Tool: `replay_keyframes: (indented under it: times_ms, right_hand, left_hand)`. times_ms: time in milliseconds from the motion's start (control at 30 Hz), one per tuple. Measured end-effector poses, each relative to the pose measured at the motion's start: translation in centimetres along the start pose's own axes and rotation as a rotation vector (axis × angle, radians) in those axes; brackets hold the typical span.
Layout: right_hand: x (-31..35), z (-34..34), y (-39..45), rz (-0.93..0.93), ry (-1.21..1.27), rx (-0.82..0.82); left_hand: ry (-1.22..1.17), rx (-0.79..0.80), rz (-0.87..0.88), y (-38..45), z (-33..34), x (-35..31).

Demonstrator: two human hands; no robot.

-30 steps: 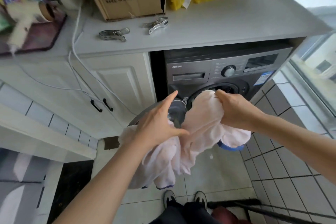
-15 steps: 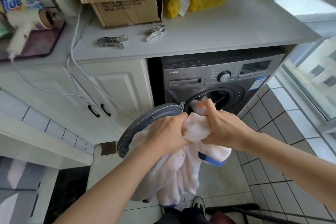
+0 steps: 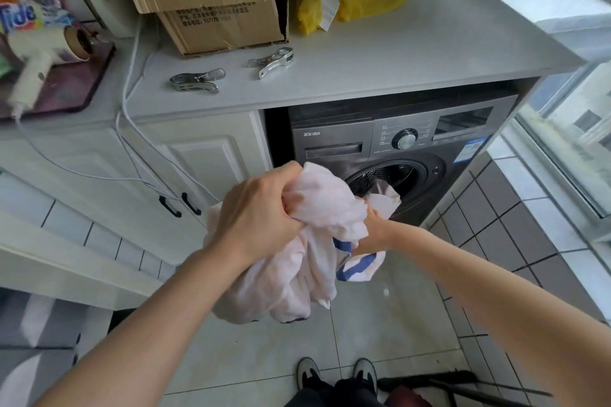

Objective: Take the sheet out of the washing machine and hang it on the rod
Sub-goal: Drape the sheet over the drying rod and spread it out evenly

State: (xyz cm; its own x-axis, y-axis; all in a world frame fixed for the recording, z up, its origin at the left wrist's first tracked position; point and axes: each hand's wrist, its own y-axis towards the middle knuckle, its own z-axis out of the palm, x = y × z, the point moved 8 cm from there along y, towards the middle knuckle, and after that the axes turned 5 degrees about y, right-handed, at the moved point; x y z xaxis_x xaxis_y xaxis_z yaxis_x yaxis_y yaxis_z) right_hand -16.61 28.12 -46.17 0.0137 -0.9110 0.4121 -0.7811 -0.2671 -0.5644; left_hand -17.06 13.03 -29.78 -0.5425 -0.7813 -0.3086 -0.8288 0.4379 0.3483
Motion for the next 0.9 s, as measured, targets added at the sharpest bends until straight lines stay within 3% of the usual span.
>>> replay_keyframes:
  times_ms: [200,367,567,733,900]
  right_hand:
    - [1.4,-2.8,1.9,-0.06,0.177,-0.223]
    - [-1.6,-7.2,0.6,-0.049,0.204,-0.357]
    - [-3.6,-15.3,-3.0,-0.051,-0.017,-0.513]
    - [-2.5,-22.8,-8.4,-0.047,-0.375,-0.755]
    - [-0.7,-29.8,-13.0,-0.072,-0.654,-0.873]
  left_hand:
    - [-0.003,-0.028,-0.022,1.9,-1.6,2.4]
    - [0.102,0.094,-0.104,2.8,-1.1,5.8]
    - [0.105,0.176,-0.156,4.8,-0.3,6.0]
    - [-0.008,0.113,-0.161,7.8,-1.2,4.7]
    - [-0.083,0.024,-0.15,11.8,-3.7,2.2]
